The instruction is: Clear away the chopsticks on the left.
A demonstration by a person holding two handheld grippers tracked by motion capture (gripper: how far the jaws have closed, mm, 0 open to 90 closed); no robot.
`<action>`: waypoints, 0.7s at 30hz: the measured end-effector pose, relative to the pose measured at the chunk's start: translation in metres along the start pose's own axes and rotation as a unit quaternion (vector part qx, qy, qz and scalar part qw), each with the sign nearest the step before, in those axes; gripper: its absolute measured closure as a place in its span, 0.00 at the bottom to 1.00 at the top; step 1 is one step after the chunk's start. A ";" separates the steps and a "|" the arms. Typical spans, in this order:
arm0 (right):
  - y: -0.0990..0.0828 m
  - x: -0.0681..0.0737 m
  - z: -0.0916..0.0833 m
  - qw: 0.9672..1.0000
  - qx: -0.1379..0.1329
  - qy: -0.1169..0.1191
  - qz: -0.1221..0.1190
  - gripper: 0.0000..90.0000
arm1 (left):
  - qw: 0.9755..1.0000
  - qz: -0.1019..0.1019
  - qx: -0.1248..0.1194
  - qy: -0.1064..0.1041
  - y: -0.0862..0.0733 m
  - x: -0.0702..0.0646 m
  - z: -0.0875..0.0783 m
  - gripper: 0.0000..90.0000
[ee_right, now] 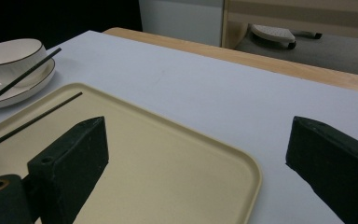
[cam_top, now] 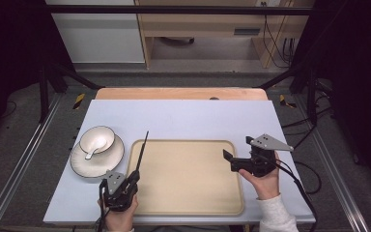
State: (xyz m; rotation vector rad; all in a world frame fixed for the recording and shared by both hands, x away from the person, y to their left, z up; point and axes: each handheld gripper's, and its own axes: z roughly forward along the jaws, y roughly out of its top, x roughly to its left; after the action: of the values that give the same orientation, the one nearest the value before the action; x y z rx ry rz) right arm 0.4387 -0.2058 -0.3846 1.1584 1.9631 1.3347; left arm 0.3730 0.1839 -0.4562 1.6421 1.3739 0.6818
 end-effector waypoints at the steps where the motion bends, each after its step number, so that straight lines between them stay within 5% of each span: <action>1: 0.000 0.000 0.001 1.000 0.001 0.000 -0.001 0.06 | 1.000 -0.001 0.002 0.001 -0.002 -0.001 0.001 0.95; 21: -0.003 0.002 0.006 1.000 0.012 0.002 -0.004 0.07 | 0.999 0.004 0.035 0.017 -0.021 -0.006 0.017 0.95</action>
State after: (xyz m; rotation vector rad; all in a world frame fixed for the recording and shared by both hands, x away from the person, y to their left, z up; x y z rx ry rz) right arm 0.4413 -0.2017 -0.3894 1.1579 1.9897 1.3133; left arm 0.3758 0.1741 -0.4822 1.6989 1.4296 0.6769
